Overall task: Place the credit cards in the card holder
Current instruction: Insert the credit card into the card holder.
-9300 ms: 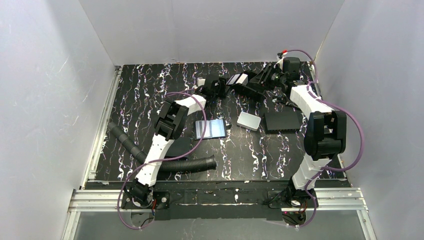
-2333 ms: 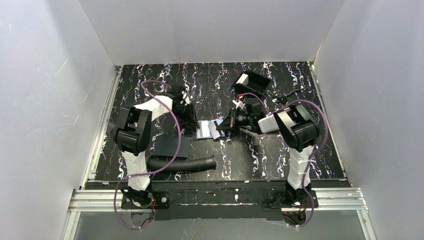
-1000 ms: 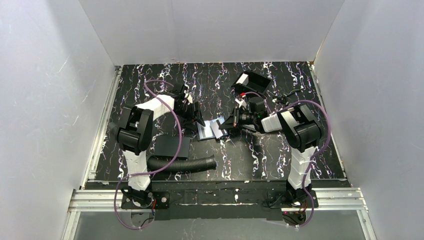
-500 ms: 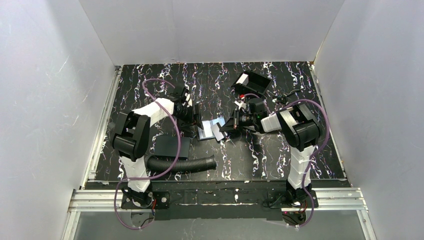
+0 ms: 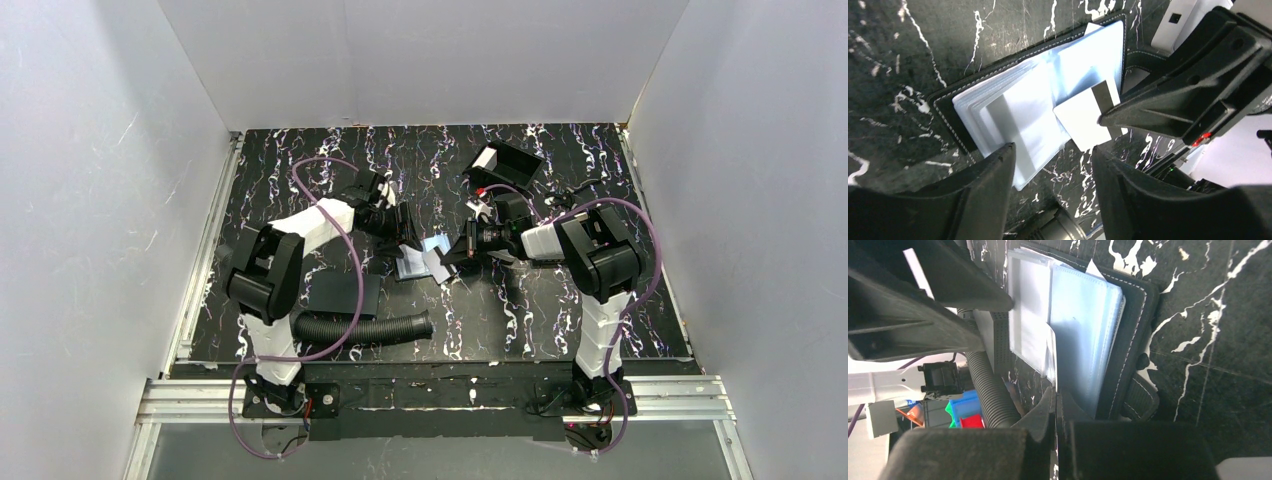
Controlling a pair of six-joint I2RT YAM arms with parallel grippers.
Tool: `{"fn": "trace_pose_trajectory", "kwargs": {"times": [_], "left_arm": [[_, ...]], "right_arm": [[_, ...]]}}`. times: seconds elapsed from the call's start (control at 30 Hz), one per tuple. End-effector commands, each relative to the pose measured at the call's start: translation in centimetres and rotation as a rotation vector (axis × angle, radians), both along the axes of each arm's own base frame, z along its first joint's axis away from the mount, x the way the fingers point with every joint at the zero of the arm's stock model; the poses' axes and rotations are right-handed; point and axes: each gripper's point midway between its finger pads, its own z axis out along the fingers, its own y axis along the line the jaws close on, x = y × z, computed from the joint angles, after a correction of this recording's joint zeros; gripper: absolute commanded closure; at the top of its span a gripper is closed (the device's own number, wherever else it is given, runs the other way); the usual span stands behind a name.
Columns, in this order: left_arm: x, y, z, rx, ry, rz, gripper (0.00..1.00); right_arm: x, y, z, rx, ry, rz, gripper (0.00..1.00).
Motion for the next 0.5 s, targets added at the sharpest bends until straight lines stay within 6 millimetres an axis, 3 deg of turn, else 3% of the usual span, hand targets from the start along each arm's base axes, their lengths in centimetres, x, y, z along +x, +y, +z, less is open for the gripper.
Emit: {"fn": "trace_pose_trajectory", "kwargs": {"times": [0.0,0.13,0.27,0.47], "left_arm": [[0.7,-1.2,-0.4,-0.042,0.018,-0.008,0.49],[0.1,0.6,-2.3,0.061,0.065,0.021,0.61],[-0.7,3.0,-4.4,0.197,0.116,0.018,0.67],[-1.8,5.2,-6.2,0.252,0.165,0.031,0.72]], "right_arm": [[0.9,0.6,1.2,0.027,-0.046,0.001,0.99],[0.8,0.8,1.7,0.048,-0.046,0.001,0.99],[1.0,0.8,2.1,0.049,-0.053,-0.01,0.99],[1.2,0.1,2.4,0.055,-0.049,-0.028,0.99]]}}
